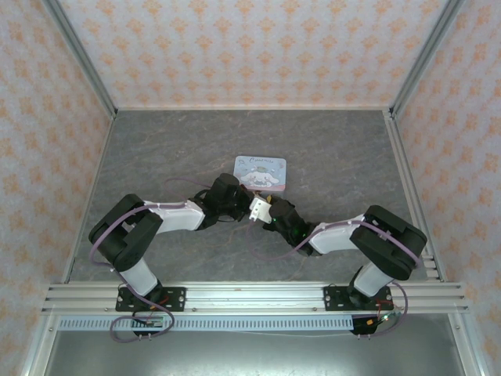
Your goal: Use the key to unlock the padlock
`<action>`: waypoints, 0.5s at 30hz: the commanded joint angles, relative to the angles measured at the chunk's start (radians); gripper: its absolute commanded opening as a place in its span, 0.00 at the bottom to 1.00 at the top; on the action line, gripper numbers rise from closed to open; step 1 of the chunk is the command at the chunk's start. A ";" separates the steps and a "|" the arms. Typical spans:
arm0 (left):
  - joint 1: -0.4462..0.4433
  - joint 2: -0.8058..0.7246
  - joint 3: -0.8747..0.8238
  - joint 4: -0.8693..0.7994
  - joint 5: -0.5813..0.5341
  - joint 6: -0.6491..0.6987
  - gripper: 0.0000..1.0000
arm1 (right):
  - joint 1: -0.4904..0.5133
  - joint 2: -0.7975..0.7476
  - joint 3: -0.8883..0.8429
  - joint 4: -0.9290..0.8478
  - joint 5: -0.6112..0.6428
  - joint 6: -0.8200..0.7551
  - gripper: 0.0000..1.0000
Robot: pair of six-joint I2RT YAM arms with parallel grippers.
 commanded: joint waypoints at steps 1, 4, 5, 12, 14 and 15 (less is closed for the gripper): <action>-0.004 -0.022 0.030 0.012 0.008 -0.004 0.00 | 0.007 0.002 0.019 0.052 -0.019 0.039 0.34; -0.004 -0.023 0.030 0.013 0.010 -0.005 0.00 | 0.007 0.000 0.024 0.059 -0.039 0.048 0.34; -0.004 -0.024 0.029 0.012 0.010 -0.006 0.00 | 0.007 0.001 0.027 0.058 -0.046 0.050 0.34; -0.004 -0.027 0.025 0.012 0.009 -0.006 0.00 | 0.007 0.001 0.039 0.046 -0.042 0.063 0.21; -0.004 -0.025 0.023 0.014 0.010 -0.006 0.00 | 0.007 -0.004 0.037 0.042 -0.043 0.081 0.13; -0.004 -0.024 0.023 0.015 0.012 -0.006 0.00 | 0.007 -0.007 0.037 0.039 -0.045 0.090 0.10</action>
